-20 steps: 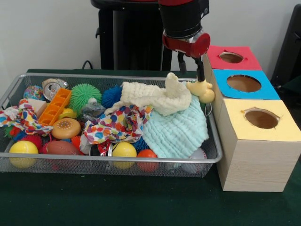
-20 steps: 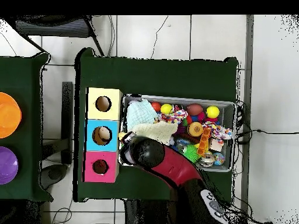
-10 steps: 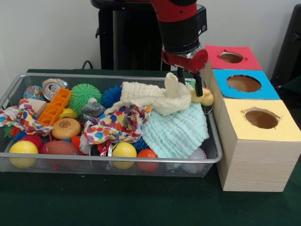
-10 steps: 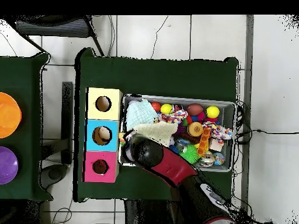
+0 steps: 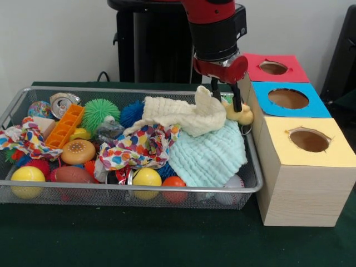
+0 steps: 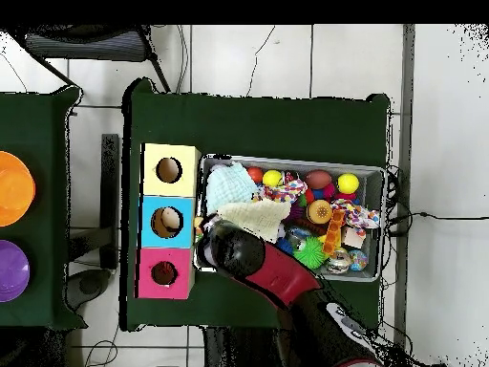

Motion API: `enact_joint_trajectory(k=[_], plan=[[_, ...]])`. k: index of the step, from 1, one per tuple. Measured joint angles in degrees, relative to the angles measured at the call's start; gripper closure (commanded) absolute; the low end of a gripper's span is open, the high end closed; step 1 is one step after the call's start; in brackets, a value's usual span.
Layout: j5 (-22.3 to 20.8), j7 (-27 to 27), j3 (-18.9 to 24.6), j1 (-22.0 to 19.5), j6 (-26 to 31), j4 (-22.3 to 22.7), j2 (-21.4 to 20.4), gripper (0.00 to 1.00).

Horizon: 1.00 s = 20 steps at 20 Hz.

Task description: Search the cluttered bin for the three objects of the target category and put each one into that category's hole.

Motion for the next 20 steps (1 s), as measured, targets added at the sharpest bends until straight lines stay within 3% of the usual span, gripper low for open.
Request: enact_joint_trajectory(k=[20], plan=[[0.0, 0.0, 4.2, -1.6, -2.7, 4.8, -0.1, 0.00]])
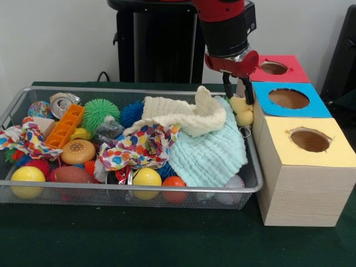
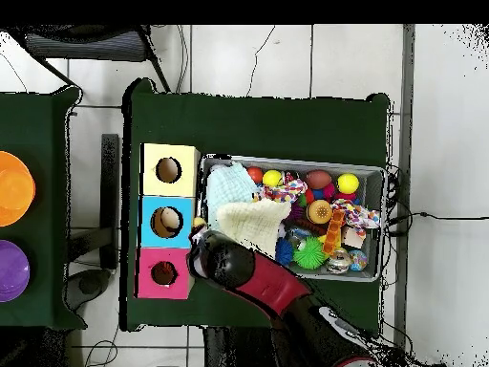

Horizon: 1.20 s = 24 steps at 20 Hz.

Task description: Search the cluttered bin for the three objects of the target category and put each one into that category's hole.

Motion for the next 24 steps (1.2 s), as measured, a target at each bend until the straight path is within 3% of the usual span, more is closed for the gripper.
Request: enact_joint_trajectory(k=[16, 24], plan=[[0.0, 0.0, 0.3, 0.1, -2.3, 1.0, 0.3, 0.00], [-0.3, 0.0, 0.3, 0.0, -4.3, 0.0, 3.1, 0.00]])
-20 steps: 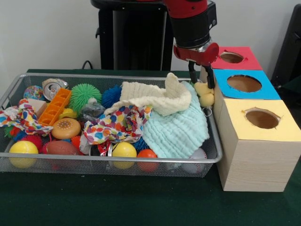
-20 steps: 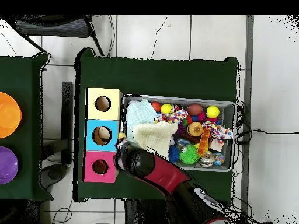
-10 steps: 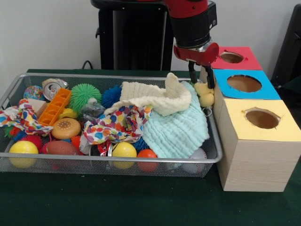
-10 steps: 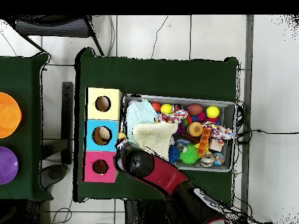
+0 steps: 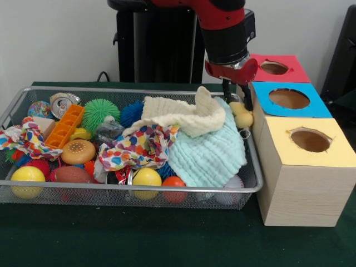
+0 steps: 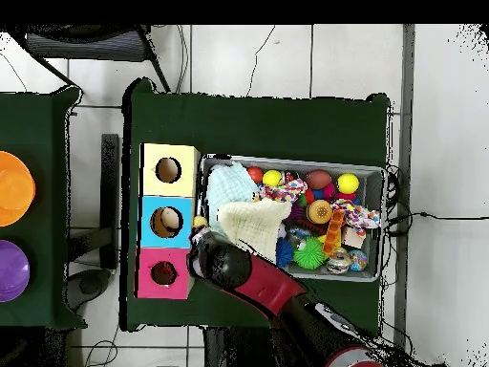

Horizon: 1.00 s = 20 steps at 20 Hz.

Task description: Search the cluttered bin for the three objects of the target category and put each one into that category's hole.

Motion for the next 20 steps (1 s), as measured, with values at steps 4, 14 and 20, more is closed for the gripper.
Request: enact_joint_trajectory(k=[4, 14, 20], plan=[[-0.8, 0.0, 0.0, 0.0, -1.8, -0.9, 2.0, 0.00], [-2.7, 0.0, 0.0, 0.1, -3.1, -2.1, 3.5, 0.00], [-4.5, 0.0, 0.8, 0.3, -3.1, -3.1, 3.5, 1.00]])
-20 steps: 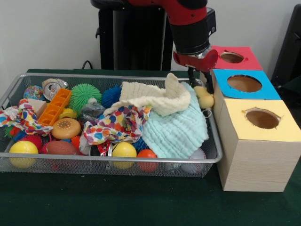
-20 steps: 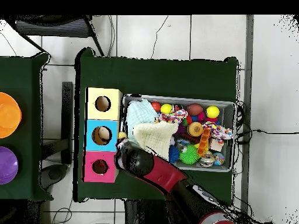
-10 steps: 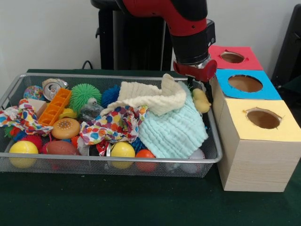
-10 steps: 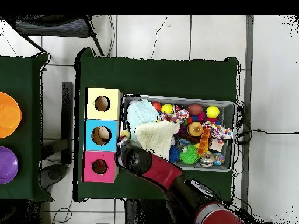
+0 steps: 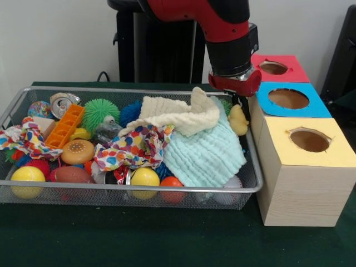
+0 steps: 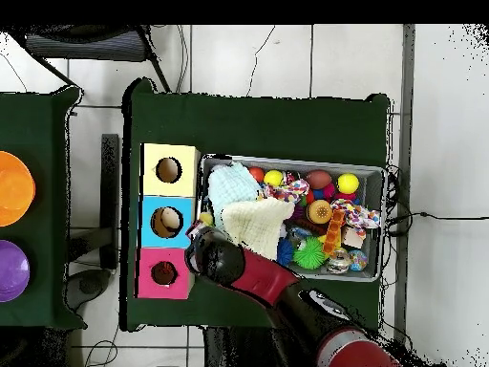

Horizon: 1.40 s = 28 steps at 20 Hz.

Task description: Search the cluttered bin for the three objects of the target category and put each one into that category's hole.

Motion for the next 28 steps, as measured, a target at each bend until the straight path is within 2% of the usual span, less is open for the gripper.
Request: enact_joint_trajectory(k=[9, 14, 15, 21, 28], plan=[[-0.4, 0.0, 0.0, -0.1, 0.6, 0.1, -1.0, 1.00], [-0.5, 0.0, -1.3, 0.8, 4.9, 0.6, -6.3, 1.00], [-0.5, 0.0, -2.3, 1.4, 7.8, 0.7, -8.9, 1.00], [-0.5, 0.0, -4.8, 2.9, 15.2, 0.7, -15.7, 1.00], [-0.6, 0.0, -6.4, 3.9, 16.8, 0.9, -19.9, 1.00]])
